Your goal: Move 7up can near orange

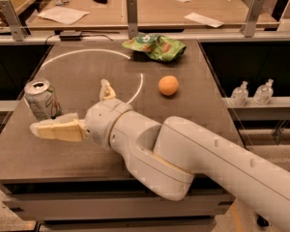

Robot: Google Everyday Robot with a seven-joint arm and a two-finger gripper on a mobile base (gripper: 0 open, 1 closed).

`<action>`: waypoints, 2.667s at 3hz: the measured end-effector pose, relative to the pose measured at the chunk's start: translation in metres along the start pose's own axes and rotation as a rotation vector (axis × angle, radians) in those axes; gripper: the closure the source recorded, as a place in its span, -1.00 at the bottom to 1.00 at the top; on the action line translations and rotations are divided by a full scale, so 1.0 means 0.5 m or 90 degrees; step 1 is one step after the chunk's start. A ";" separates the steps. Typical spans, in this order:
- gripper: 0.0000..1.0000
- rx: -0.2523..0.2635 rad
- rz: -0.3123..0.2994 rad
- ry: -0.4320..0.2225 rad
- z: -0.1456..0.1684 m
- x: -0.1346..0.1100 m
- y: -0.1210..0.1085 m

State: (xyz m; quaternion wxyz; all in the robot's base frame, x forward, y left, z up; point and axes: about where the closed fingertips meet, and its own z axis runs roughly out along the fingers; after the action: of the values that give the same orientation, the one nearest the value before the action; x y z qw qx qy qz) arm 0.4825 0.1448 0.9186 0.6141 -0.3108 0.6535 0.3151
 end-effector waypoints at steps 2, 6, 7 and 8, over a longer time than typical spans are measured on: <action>-1.00 -0.021 0.001 -0.003 0.105 0.044 0.059; 0.26 -0.052 -0.019 -0.043 0.224 0.046 0.102; 0.72 -0.038 -0.039 -0.047 0.196 0.027 0.064; 1.00 -0.017 -0.067 -0.030 0.137 0.028 0.020</action>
Offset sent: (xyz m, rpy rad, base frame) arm 0.0062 0.1214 -0.0486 0.0183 -0.0337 0.0479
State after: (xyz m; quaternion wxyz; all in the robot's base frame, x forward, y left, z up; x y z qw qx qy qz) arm 0.5155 0.2048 0.9015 0.6405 -0.3455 0.6175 0.2984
